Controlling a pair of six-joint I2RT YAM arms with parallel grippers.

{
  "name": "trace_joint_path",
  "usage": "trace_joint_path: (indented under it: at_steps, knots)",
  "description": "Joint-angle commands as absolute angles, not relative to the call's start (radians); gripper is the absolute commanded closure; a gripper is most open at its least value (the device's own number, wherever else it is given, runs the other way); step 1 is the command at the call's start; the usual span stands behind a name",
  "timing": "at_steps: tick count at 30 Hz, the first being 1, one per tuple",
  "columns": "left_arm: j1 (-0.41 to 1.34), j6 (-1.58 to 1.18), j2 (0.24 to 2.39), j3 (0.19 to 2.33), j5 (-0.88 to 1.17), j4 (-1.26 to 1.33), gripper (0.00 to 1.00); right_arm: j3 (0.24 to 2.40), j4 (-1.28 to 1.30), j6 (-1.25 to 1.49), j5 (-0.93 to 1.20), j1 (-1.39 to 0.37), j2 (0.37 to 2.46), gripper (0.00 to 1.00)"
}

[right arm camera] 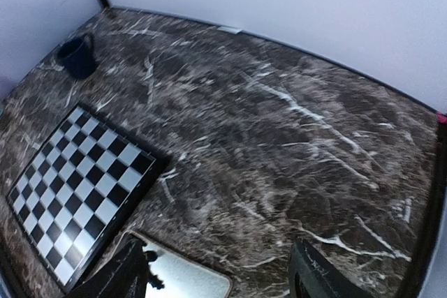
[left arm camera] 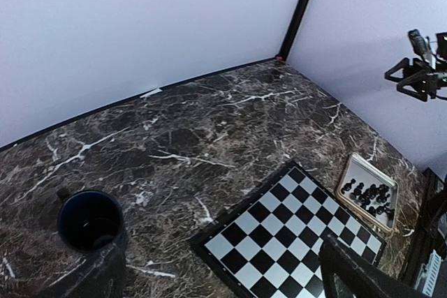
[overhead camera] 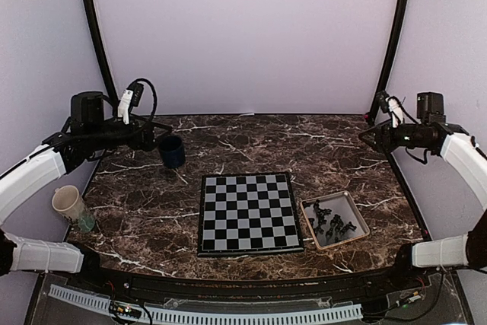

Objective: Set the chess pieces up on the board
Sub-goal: Pick up the rook from the storage box.

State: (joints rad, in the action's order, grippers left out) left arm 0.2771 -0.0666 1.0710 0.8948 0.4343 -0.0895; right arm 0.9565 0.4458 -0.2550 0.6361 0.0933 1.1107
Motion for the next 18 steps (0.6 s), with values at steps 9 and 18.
trace_joint_path:
  at_steps: [9,18]
  knots:
    - [0.581,-0.005,1.156,0.95,0.276,-0.125,0.01,0.952,0.764,-0.634,0.432,-0.34,1.167,0.4]
    - [0.821,0.064,1.299,0.991,-0.512,-0.099,0.01,0.914,0.779,-0.597,0.349,-0.443,1.292,0.59]
